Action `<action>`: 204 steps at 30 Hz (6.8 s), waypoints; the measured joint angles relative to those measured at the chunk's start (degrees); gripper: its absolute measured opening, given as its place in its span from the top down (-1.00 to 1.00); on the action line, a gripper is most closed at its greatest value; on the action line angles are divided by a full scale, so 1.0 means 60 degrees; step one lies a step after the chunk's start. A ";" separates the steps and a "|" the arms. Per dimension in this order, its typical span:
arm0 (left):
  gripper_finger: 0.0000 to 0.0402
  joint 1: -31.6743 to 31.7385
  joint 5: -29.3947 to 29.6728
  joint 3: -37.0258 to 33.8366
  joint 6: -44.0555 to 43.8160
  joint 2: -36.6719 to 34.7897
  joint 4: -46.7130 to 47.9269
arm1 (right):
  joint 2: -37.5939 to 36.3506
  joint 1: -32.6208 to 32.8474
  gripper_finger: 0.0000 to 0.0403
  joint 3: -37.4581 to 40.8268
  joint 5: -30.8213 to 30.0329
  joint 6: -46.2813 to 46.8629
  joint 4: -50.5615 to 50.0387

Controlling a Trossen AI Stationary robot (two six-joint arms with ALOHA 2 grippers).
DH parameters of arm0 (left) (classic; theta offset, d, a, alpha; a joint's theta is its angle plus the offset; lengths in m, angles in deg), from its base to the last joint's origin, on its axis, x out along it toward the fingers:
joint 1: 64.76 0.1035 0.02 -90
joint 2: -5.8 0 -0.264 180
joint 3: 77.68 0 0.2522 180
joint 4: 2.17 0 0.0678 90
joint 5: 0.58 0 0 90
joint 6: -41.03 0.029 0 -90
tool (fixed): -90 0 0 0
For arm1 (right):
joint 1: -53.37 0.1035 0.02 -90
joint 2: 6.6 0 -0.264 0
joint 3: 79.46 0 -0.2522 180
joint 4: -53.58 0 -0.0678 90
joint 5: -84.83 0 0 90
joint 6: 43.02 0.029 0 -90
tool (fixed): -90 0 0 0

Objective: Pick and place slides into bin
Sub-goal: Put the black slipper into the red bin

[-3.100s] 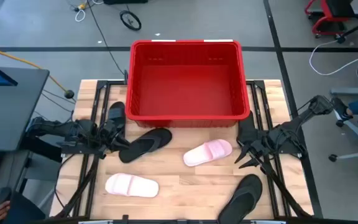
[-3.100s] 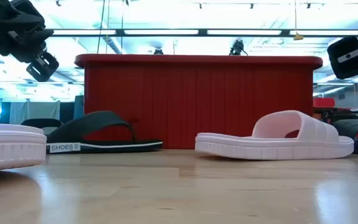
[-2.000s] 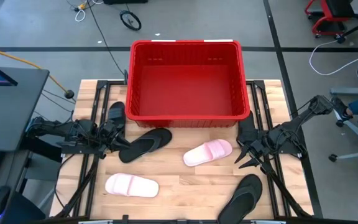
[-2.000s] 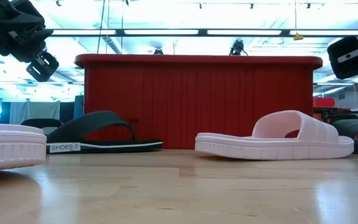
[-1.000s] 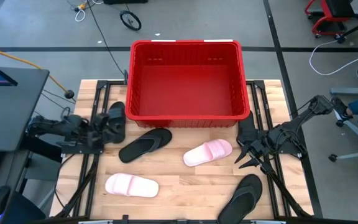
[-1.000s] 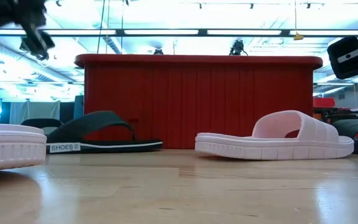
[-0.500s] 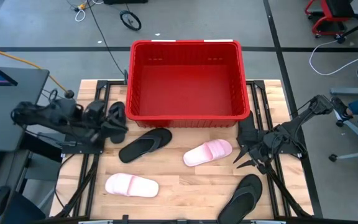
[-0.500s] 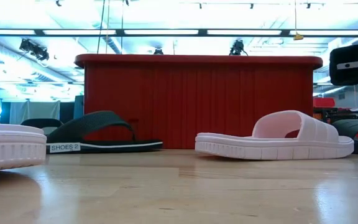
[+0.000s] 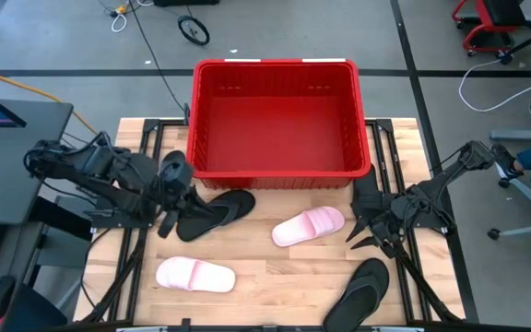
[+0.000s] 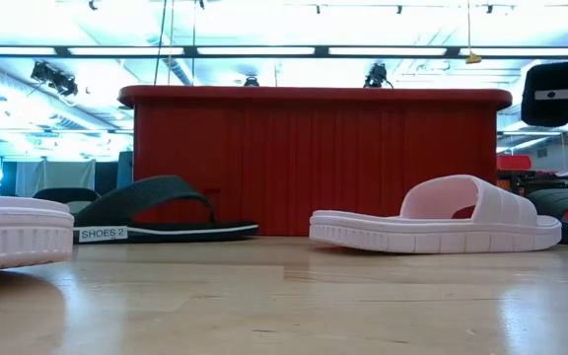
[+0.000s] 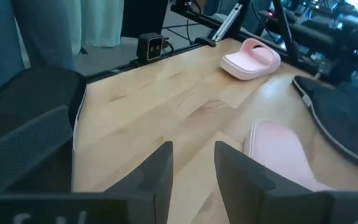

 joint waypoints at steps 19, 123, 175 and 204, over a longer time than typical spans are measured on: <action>0.81 -0.1774 0.1795 0.0051 -0.4080 0.1539 0.3141 | 0.3029 0.0066 0.38 -0.5008 -0.2062 0.4573 0.3926; 0.97 0.3677 0.6554 0.9242 -0.1678 0.6781 0.6928 | 0.9231 -0.0794 0.38 -1.4389 -0.2061 0.5731 -0.1604; 0.28 0.9741 0.2892 0.1347 -0.1491 0.8880 -0.0132 | 0.9231 -0.0783 0.38 -1.4386 -0.2050 0.8315 -0.4510; 0.33 0.8757 -0.0462 0.8738 0.0608 0.8847 0.2416 | 1.1696 0.1341 0.17 -1.4375 0.0177 1.4851 -0.9277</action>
